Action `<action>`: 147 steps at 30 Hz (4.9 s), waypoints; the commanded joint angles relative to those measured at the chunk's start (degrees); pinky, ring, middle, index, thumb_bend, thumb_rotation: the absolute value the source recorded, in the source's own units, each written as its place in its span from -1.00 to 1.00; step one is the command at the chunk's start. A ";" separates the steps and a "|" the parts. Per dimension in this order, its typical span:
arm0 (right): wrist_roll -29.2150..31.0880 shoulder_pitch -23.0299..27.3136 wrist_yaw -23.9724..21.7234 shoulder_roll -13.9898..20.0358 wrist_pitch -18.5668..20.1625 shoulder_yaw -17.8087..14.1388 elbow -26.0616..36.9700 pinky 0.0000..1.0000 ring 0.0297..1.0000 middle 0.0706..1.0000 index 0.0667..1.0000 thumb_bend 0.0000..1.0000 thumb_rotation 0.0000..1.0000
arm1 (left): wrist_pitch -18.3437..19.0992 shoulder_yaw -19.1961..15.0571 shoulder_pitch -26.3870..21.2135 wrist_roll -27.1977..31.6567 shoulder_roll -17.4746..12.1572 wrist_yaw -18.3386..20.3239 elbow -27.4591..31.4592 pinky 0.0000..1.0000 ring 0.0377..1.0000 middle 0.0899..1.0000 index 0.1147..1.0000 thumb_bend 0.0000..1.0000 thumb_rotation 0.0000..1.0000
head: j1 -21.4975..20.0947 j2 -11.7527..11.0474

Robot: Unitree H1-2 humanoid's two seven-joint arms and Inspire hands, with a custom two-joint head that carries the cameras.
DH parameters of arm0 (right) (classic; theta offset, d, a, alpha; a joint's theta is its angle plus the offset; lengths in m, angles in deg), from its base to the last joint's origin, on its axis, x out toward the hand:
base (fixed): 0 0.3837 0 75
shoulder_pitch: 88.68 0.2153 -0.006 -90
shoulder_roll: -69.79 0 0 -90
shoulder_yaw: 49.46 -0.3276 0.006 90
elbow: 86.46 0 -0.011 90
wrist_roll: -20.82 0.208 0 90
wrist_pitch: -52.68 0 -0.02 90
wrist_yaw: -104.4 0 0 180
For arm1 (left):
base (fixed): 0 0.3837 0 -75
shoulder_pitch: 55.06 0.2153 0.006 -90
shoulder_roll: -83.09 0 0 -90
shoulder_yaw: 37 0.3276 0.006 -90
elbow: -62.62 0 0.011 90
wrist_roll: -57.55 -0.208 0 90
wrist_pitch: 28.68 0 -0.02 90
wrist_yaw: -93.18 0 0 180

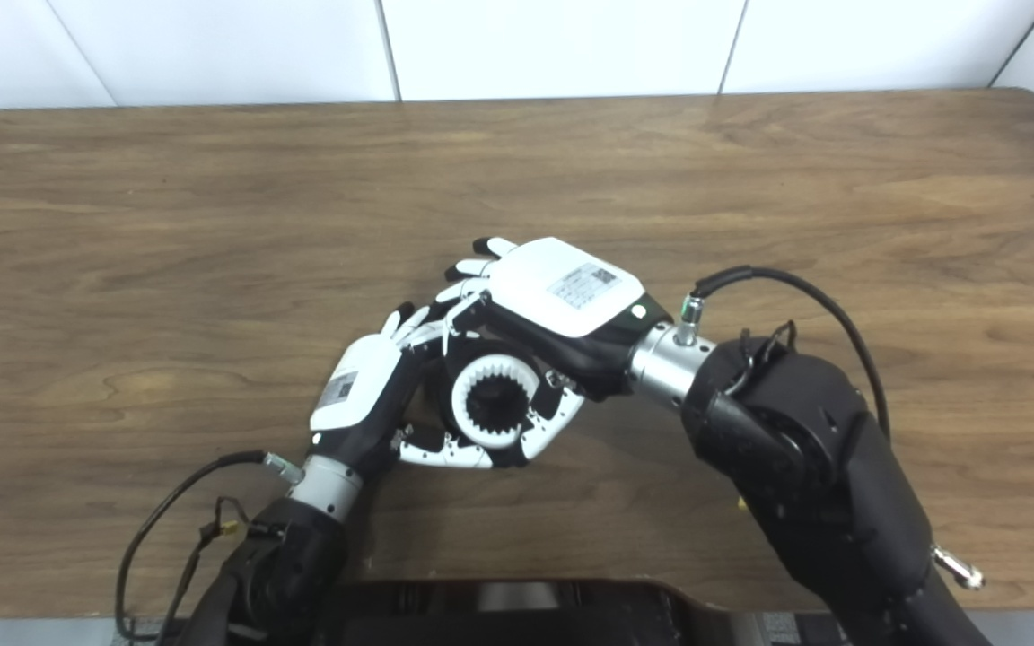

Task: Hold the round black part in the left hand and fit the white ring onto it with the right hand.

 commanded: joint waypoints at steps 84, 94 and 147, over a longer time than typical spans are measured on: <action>9.87 0.52 10.99 -1.93 8.28 -6.76 -16.45 0.67 0.70 0.55 -0.09 0.05 -0.70 | 0.27 1.71 1.03 -1.02 -0.98 2.37 2.39 1.00 0.88 0.63 -0.16 0.04 -0.87 | -0.21 1.01; 7.67 3.30 6.09 0.73 13.47 -4.34 -11.95 1.00 0.99 0.89 0.69 1.00 -0.05 | 0.26 1.64 0.82 -1.09 -0.85 2.19 1.77 1.00 0.88 0.63 -0.16 0.04 -0.87 | -0.36 0.78; 8.50 5.17 2.93 -0.13 19.16 -8.89 -4.14 1.00 1.00 0.92 0.76 1.00 -0.09 | 11.23 -2.25 -5.14 -7.04 -8.16 26.49 12.97 1.00 1.00 1.00 1.00 1.00 -0.08 | 2.32 -1.09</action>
